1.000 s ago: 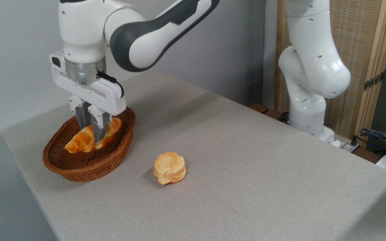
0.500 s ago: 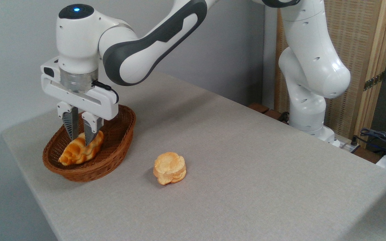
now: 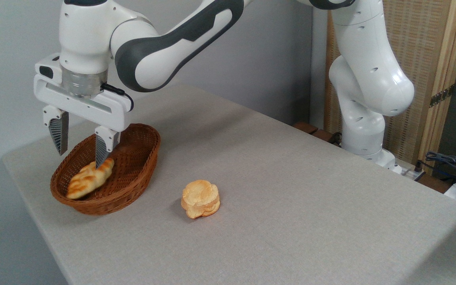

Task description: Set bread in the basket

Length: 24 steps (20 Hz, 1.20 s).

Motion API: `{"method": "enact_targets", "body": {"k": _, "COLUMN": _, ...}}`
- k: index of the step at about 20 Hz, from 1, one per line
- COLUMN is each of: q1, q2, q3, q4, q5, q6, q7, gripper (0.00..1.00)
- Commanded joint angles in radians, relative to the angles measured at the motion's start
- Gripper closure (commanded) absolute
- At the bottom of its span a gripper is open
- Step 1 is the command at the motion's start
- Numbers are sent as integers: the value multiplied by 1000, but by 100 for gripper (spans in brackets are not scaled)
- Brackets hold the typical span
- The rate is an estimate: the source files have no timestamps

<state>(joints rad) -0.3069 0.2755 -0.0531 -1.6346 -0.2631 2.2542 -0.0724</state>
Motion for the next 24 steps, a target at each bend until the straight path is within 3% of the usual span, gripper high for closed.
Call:
{"method": "enact_targets", "body": {"k": 1, "q1": 8, "q2": -59, "q3": 18, "q4": -1, "q5": 97, "q6": -11, "q7": -10, "gripper": 0}}
{"method": "enact_targets", "body": {"k": 4, "q1": 6, "q2": -116, "q3": 74, "q4": -7, "q5": 120, "q6": -85, "q7": 29, "gripper": 0}}
{"method": "enact_targets", "body": {"k": 10, "q1": 6, "q2": -235, "q3": 170, "q4": -56, "q5": 120, "q6": -332, "q7": 422, "gripper": 0}}
{"method": "enact_targets", "body": {"k": 14, "q1": 6, "q2": -265, "q3": 257, "q4": -70, "q5": 128, "q6": -444, "q7": 629, "gripper": 0}}
{"method": "enact_targets", "body": {"k": 16, "q1": 6, "q2": -274, "q3": 292, "q4": -68, "q5": 212, "q6": -498, "q7": 728, "gripper": 0}}
{"method": "enact_targets", "body": {"k": 18, "q1": 6, "q2": -274, "q3": 305, "q4": -70, "q5": 248, "q6": -522, "q7": 827, "gripper": 0}}
{"method": "enact_targets", "body": {"k": 21, "q1": 8, "q2": -262, "q3": 309, "q4": -73, "q5": 272, "q6": -524, "q7": 841, "gripper": 0}}
{"method": "enact_targets", "body": {"k": 24, "q1": 8, "q2": -259, "q3": 317, "q4": -70, "q5": 257, "q6": -518, "q7": 838, "gripper": 0}}
